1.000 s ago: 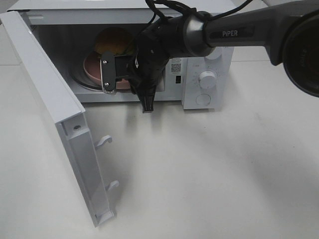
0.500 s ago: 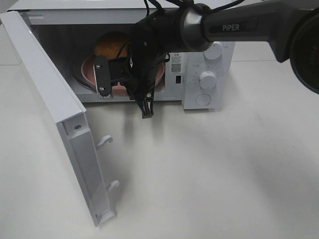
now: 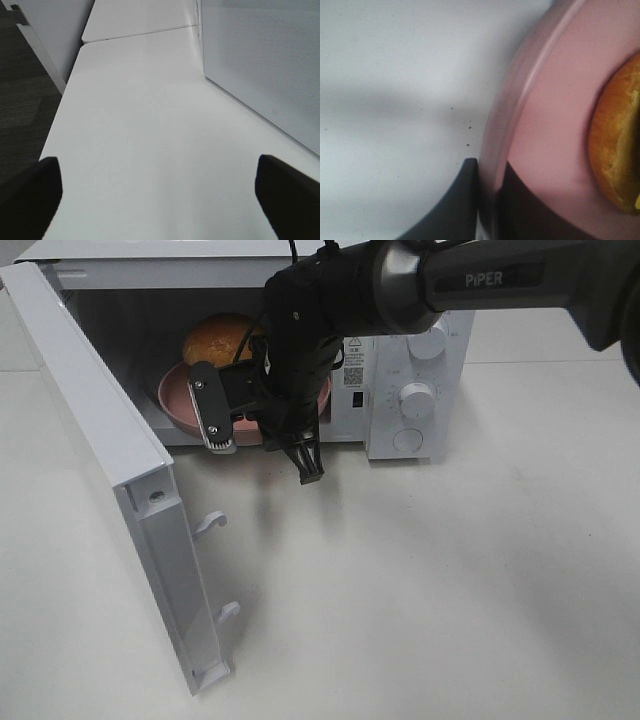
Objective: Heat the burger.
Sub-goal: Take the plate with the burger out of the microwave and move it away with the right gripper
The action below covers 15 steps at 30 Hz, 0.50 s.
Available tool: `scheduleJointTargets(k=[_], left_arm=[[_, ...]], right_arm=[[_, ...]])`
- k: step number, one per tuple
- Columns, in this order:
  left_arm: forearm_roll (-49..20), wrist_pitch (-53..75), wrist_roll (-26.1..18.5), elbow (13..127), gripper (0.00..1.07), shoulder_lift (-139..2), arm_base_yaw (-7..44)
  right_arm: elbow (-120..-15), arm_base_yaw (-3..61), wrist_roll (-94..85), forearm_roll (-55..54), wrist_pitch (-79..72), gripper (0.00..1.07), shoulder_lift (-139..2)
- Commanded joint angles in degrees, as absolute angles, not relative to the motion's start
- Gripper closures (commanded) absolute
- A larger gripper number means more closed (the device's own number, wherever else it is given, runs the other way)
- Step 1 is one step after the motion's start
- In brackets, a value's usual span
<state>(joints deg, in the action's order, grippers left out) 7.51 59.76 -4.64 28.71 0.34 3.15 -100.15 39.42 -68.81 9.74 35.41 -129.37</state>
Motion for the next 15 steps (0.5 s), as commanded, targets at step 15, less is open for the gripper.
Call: scheduleJointTargets(k=[15], left_arm=[[7.33,59.07,-4.47,28.53,0.09,1.32,3.04]], right_arm=[[-86.97,38.10,-88.41,3.09,28.13,1.07,-117.17]])
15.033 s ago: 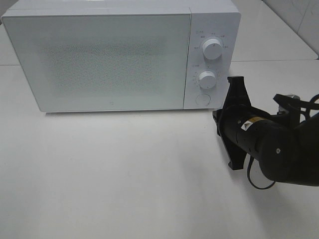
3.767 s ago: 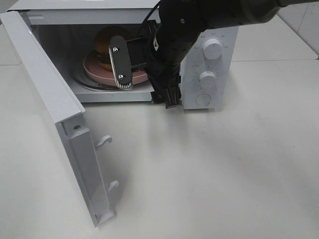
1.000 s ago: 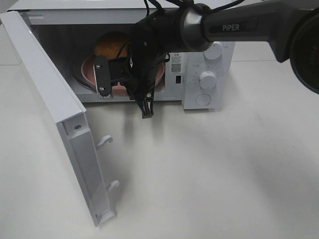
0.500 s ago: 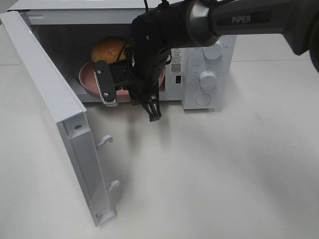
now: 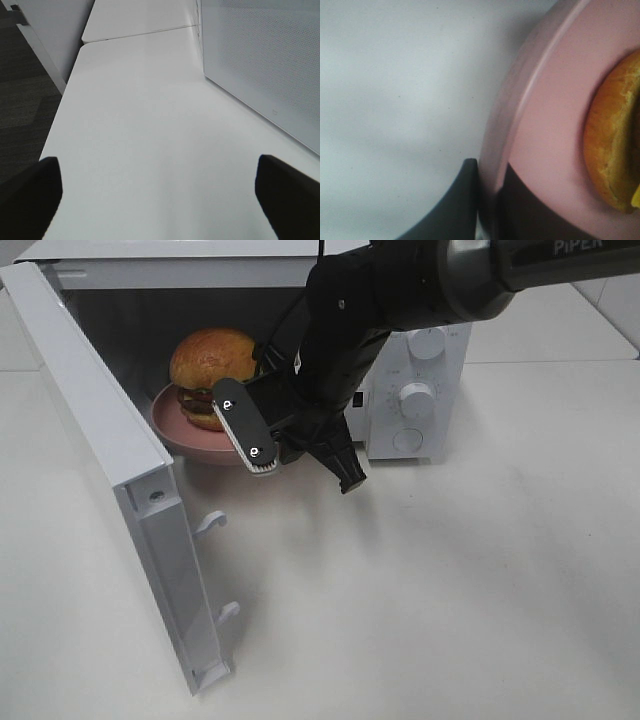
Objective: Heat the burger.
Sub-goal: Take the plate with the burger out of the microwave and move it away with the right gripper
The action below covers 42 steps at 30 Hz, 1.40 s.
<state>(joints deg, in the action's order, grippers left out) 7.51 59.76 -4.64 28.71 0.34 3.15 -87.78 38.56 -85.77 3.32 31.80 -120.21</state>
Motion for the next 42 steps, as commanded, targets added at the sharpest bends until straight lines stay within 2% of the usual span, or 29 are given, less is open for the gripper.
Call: scheduleJointTargets(k=[1,25,42], left_arm=[[7.33,59.07,-4.47,28.53,0.09,1.32,3.04],[7.39,59.07,-4.47,28.53,0.09,1.32,3.04],[7.39,59.07,-4.47,28.53,0.09,1.32,3.04]], right_arm=[[-86.34,38.10,-88.98,3.09,27.56,1.07,-116.71],[-68.93,38.10,-89.21,3.04,15.58,1.07,-105.31],[-58.10,38.10,-88.87,3.61,14.90,1.07,-95.45]])
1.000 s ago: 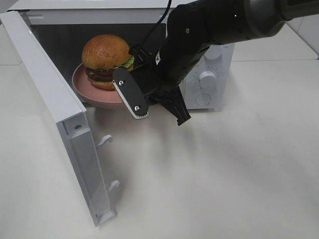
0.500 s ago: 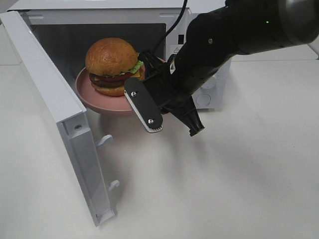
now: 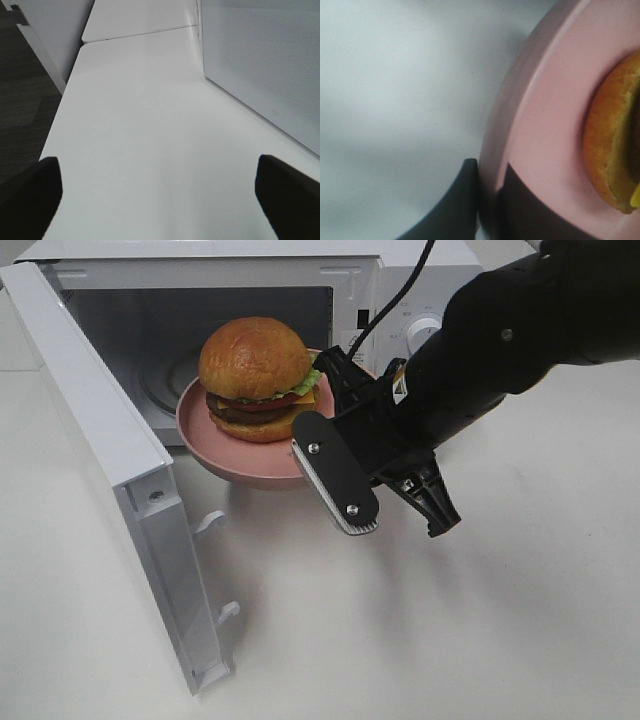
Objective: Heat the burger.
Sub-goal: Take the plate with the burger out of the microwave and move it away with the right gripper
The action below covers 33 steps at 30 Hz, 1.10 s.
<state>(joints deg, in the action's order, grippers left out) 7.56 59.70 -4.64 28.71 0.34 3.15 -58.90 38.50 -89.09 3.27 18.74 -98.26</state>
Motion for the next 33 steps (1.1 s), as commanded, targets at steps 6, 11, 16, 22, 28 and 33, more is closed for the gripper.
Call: scheduleJointTargets(k=[6,11,16,22,28,33], left_arm=[[7.39,59.07,-4.47,28.53,0.09,1.32,3.04],[7.39,59.07,-4.47,28.53,0.09,1.32,3.04],[7.39,59.07,-4.47,28.53,0.09,1.32,3.04],[7.39,59.07,-4.47,28.53,0.09,1.32,3.04],[7.39,59.07,-4.47,28.53,0.09,1.32,3.04],[7.39,59.07,-4.47,28.53,0.09,1.32,3.04]], right_arm=[[-54.37,38.27,-87.26,4.24,15.01,1.07,-91.10],[-51.39,38.27,-85.94,4.87,15.18,1.07,-87.72],[-48.30,38.27,-85.26,5.04,15.41,1.07,-83.77],[-44.35,38.27,-84.00,5.10,15.58,1.07,-78.90],[-40.97,38.27,-82.91,6.76,17.99,1.07,-72.77],[-38.85,38.27,-77.64,10.89,19.71,1.07,-68.70]])
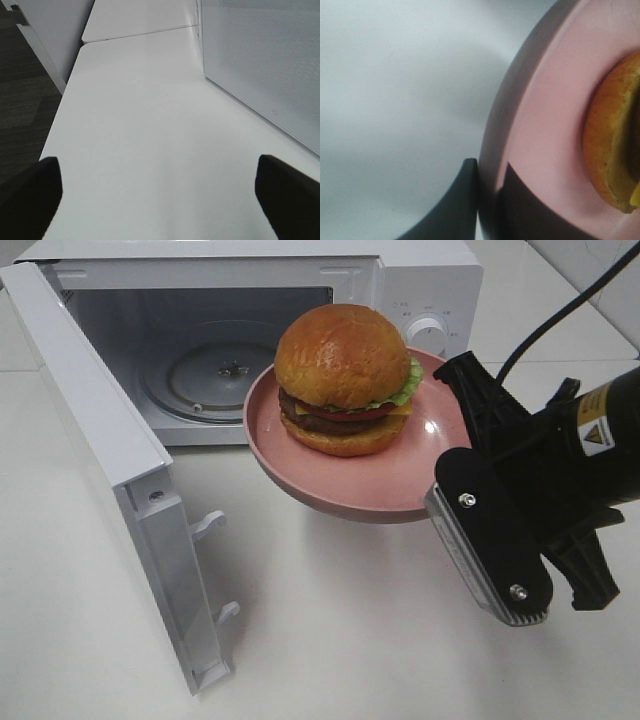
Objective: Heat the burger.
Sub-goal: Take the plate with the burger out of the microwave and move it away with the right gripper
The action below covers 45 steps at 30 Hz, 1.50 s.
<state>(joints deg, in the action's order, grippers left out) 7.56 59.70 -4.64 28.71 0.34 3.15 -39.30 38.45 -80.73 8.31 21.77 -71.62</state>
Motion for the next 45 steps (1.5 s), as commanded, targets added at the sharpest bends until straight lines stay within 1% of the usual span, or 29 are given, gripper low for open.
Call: scheduleJointTargets(k=[1,3,12,18,28,43,45], left_arm=[[7.39,59.07,-4.47,28.53,0.09,1.32,3.04],[7.39,59.07,-4.47,28.53,0.09,1.32,3.04],[7.39,59.07,-4.47,28.53,0.09,1.32,3.04],[7.39,59.07,-4.47,28.53,0.09,1.32,3.04],[7.39,59.07,-4.47,28.53,0.09,1.32,3.04],[7.39,59.07,-4.47,28.53,0.09,1.32,3.04],[7.39,59.07,-4.47,28.53,0.09,1.32,3.04]], right_arm=[[-38.85,38.27,-77.64,10.89,19.71,1.07,-68.70],[-37.64,38.27,-75.06,13.06,21.31,1.07,-66.29],[-34.15,38.27,-67.61,16.56,26.01,1.07,-59.36],[-33.92,38.27,-61.02,19.25,30.88,1.07,-57.07],[-33.92,38.27,-39.42,30.54,37.24,1.07,-56.44],[-33.92,38.27,-13.92,37.99,45.09,1.07,-56.44],[-33.92,38.27,-7.79,39.65,47.90,1.07,-56.44]])
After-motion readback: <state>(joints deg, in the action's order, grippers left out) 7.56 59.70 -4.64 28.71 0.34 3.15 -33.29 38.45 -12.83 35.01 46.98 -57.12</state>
